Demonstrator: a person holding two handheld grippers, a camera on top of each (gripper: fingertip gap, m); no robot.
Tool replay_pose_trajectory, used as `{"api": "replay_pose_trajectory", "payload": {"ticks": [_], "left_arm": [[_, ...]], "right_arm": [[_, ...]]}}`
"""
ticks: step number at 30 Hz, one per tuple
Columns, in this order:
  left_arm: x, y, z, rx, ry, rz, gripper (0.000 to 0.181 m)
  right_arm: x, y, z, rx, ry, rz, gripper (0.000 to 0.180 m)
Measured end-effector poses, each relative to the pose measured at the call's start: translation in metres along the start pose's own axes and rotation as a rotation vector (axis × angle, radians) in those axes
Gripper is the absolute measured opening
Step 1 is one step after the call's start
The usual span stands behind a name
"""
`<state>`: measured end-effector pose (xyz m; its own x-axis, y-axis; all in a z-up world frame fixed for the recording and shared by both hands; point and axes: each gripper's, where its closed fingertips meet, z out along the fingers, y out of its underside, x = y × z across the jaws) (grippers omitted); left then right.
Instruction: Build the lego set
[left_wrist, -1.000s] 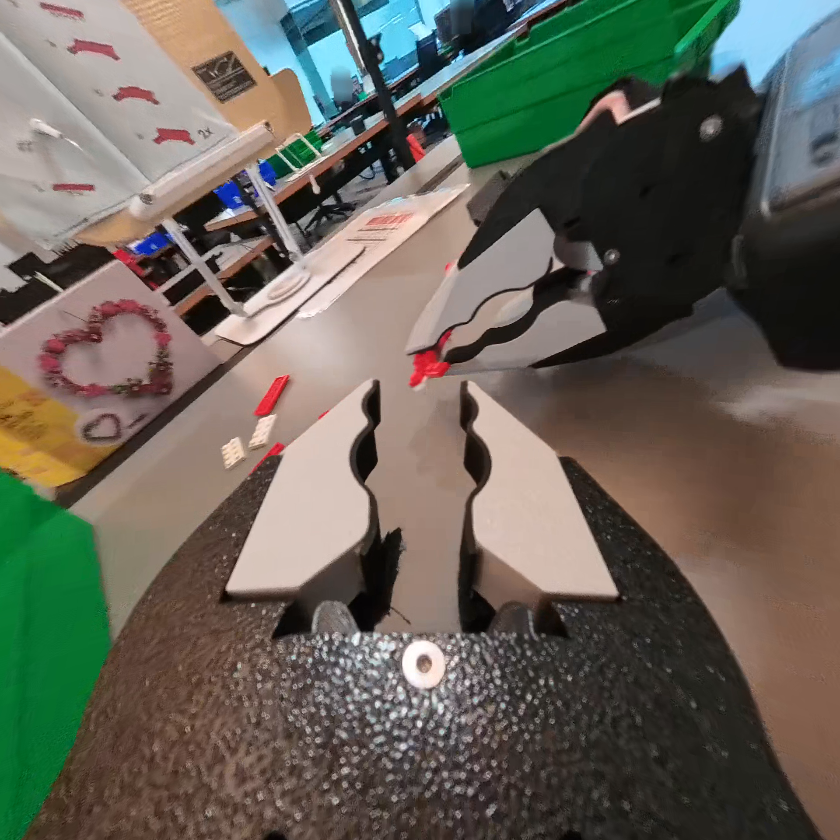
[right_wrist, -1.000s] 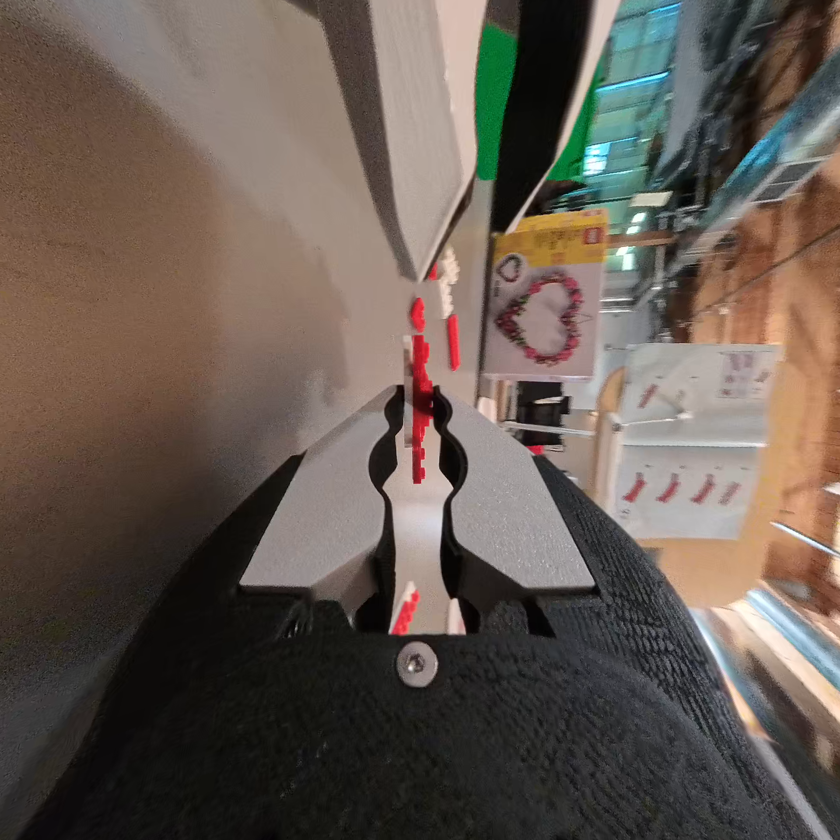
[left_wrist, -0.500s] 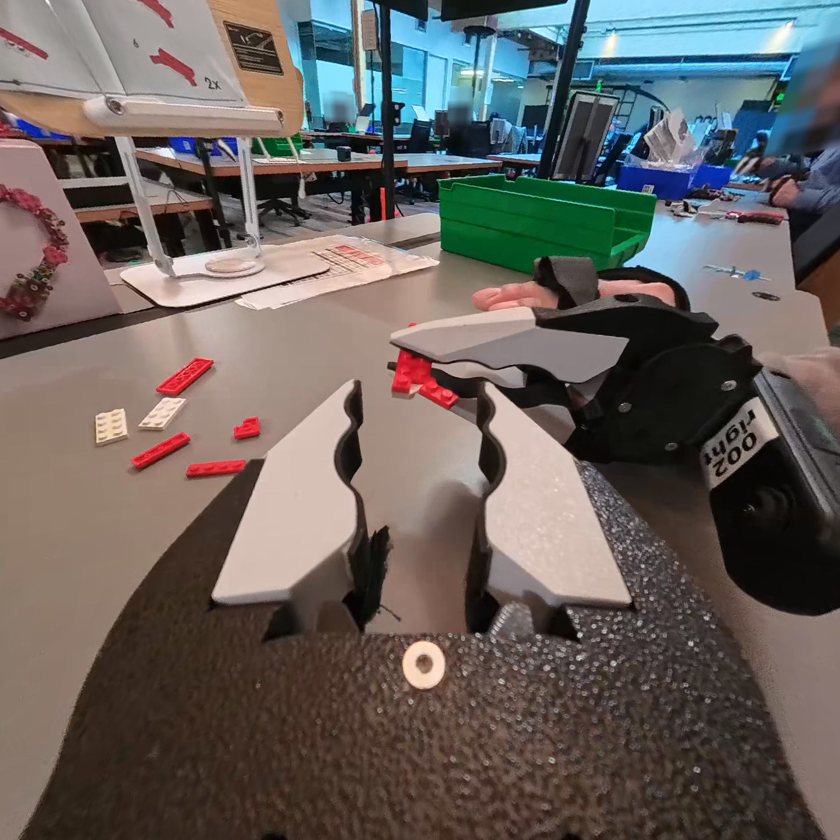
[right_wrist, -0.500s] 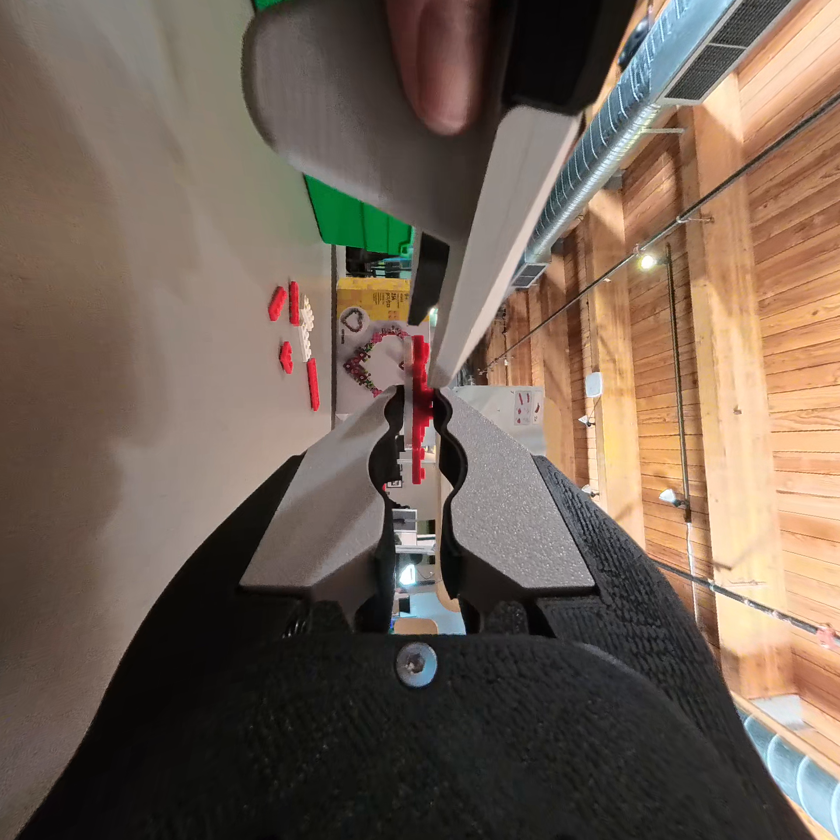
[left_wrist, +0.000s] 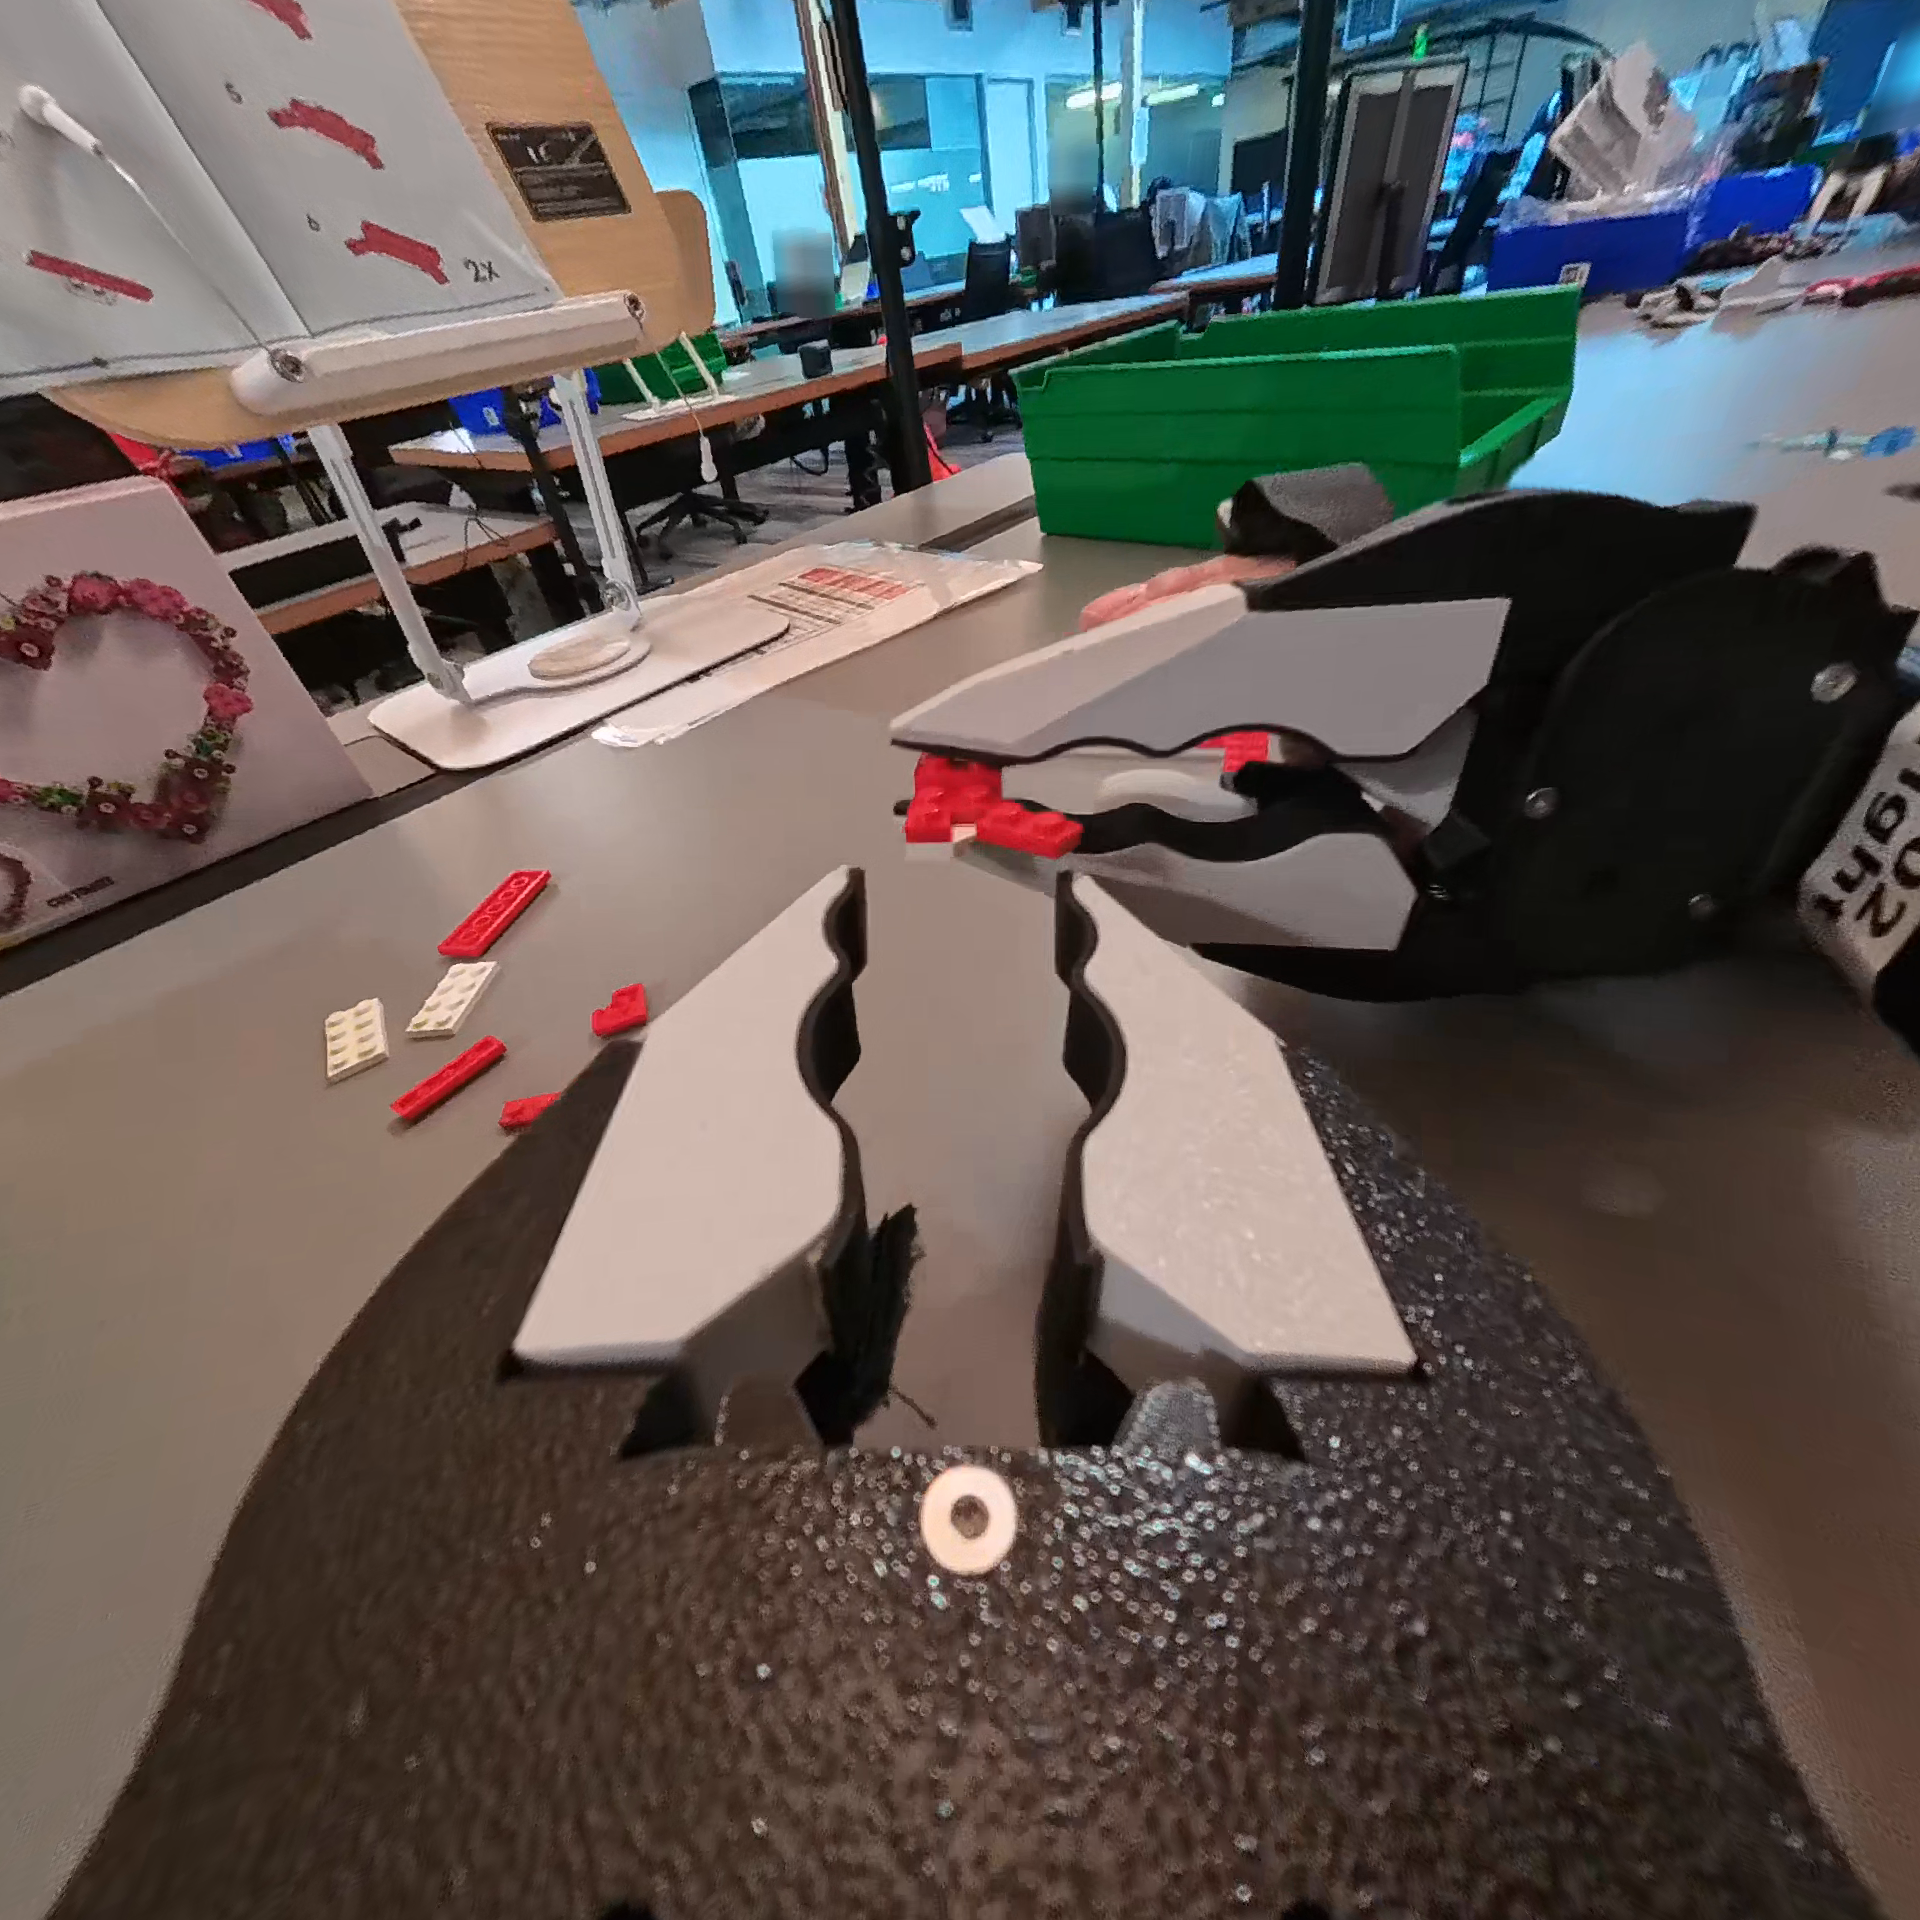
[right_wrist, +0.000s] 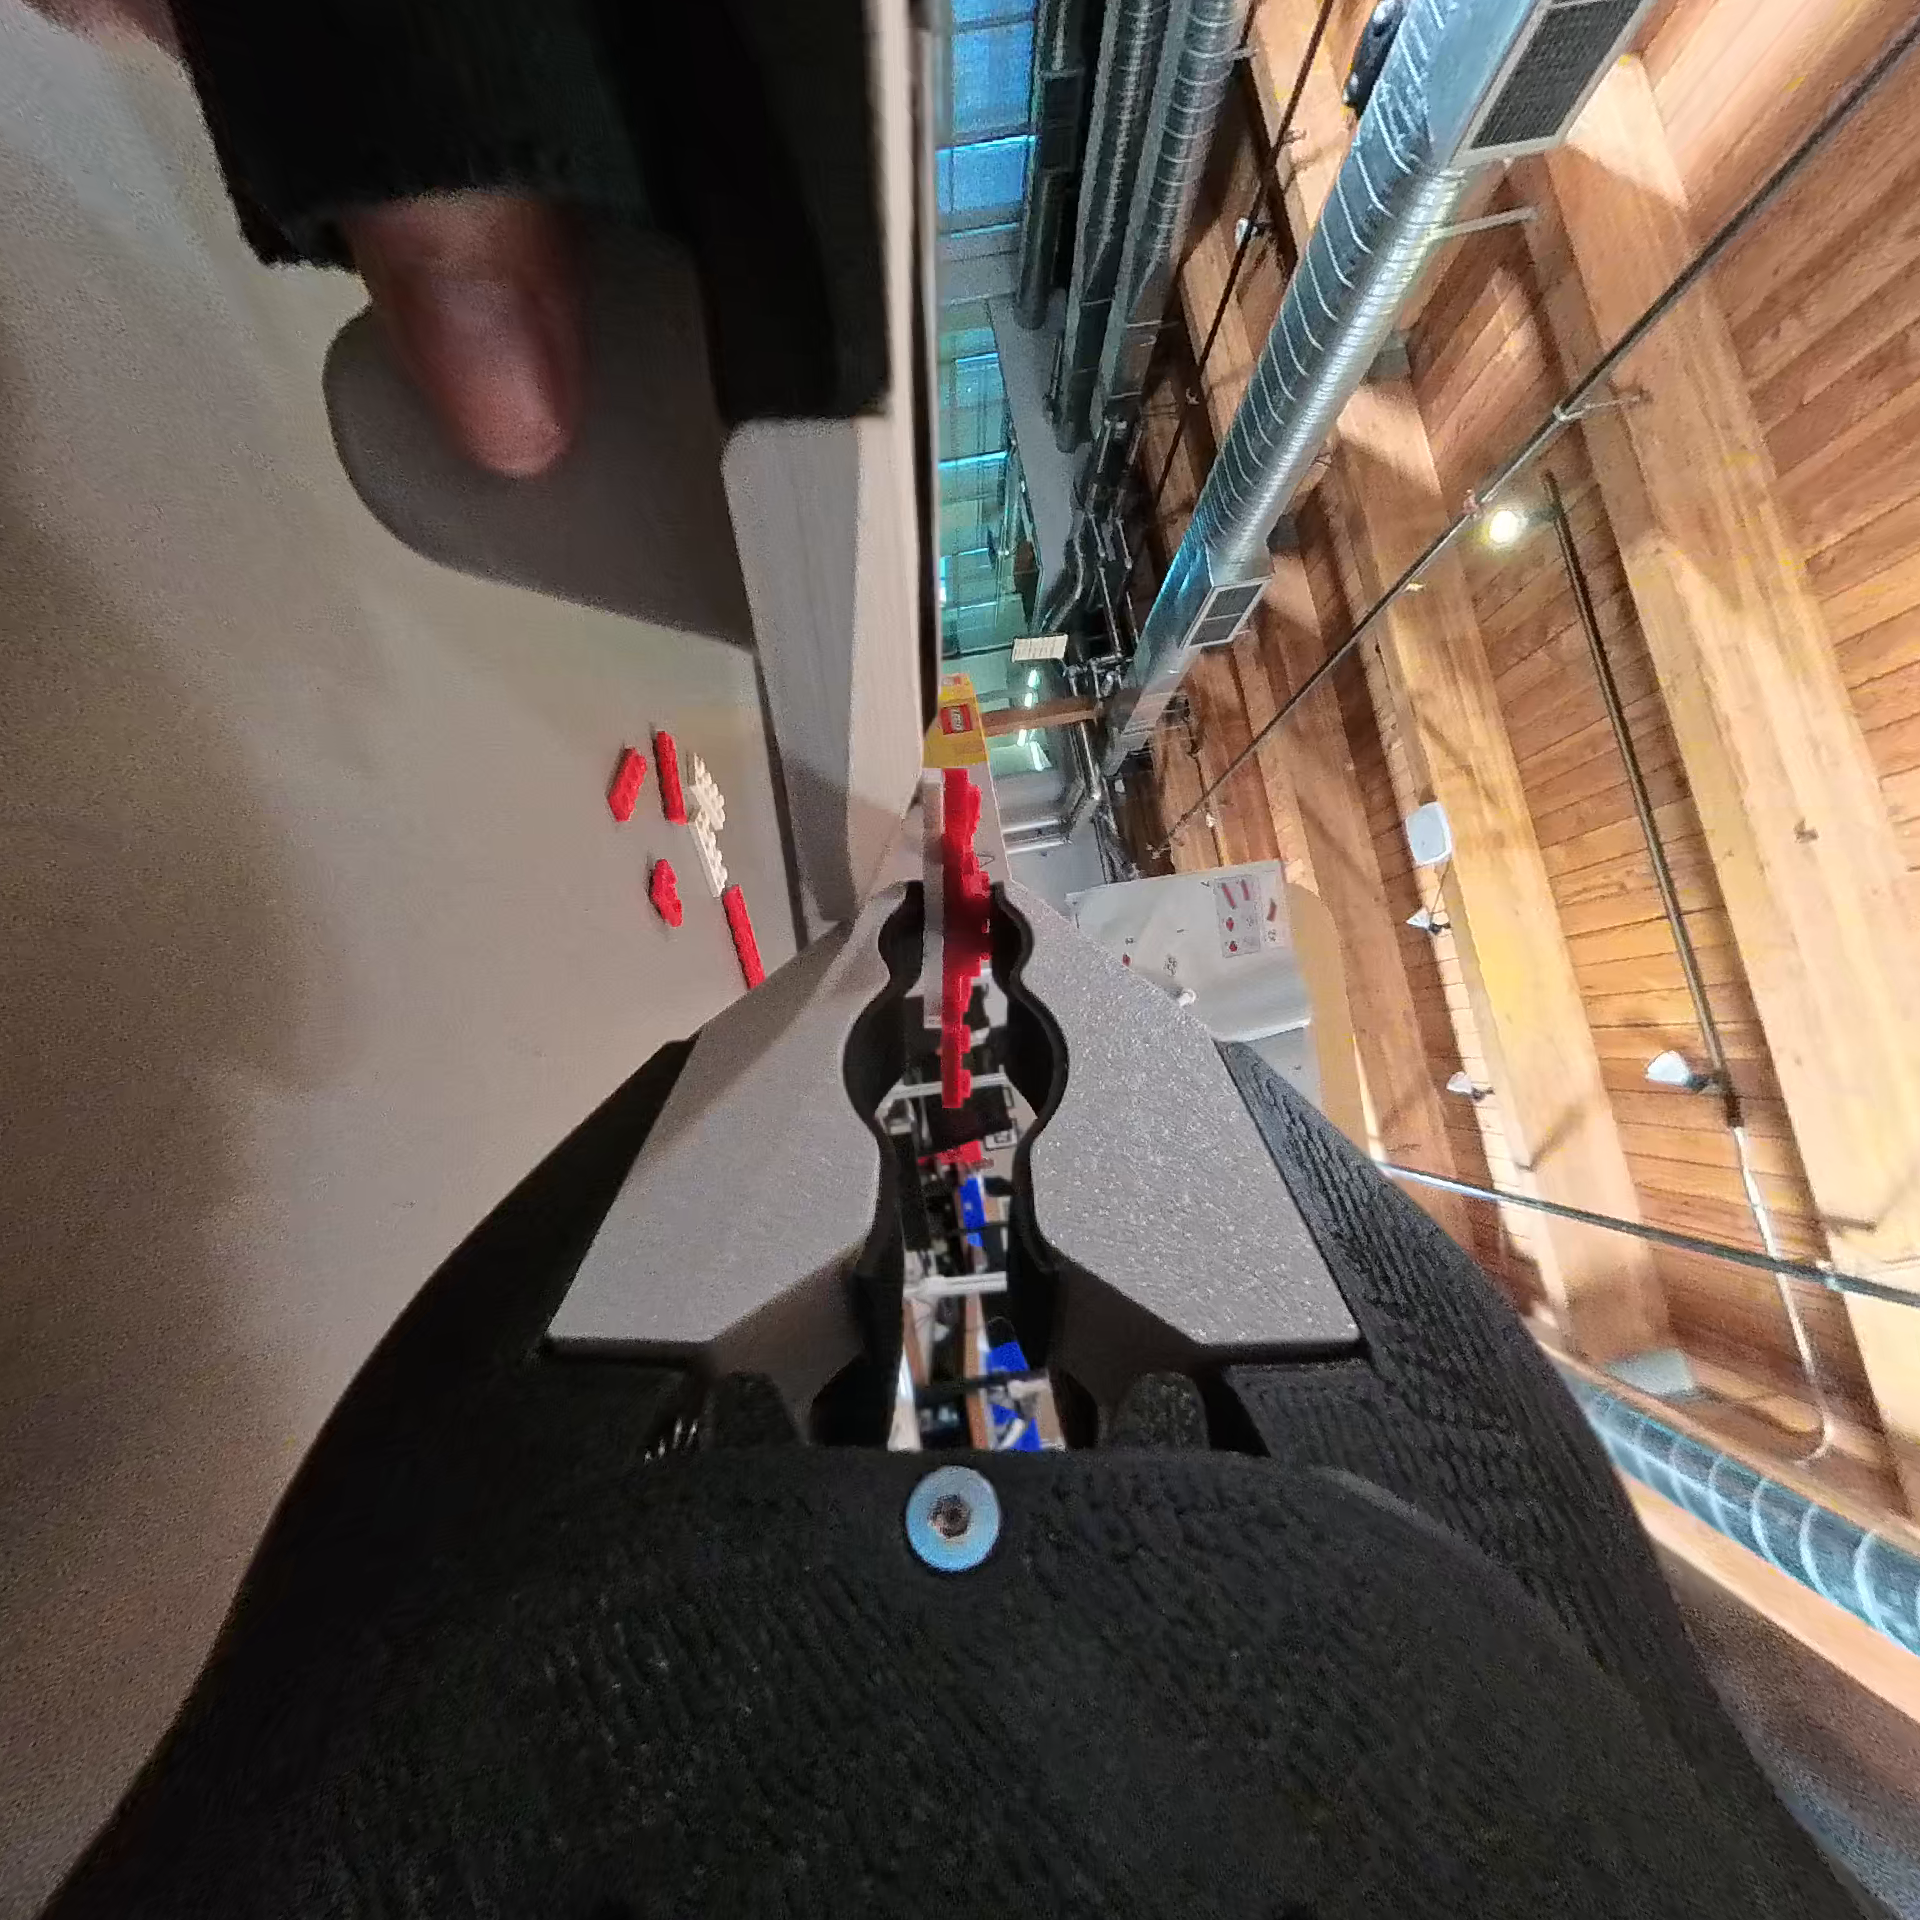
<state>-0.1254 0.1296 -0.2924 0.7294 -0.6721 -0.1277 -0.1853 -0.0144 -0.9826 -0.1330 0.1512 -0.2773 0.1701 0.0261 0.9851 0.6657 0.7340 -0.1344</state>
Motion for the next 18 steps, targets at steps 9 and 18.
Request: {"api": "replay_pose_trajectory", "payload": {"ticks": [9, 18], "left_arm": [[0.017, -0.015, -0.009, 0.104, 0.135, -0.025, 0.026], [0.019, -0.024, -0.016, 0.131, 0.424, -0.631, 0.032]], "right_arm": [[0.009, -0.009, -0.008, 0.087, 0.022, 0.066, 0.009], [0.026, -0.010, -0.015, 0.100, 0.146, -0.134, 0.010]]}}
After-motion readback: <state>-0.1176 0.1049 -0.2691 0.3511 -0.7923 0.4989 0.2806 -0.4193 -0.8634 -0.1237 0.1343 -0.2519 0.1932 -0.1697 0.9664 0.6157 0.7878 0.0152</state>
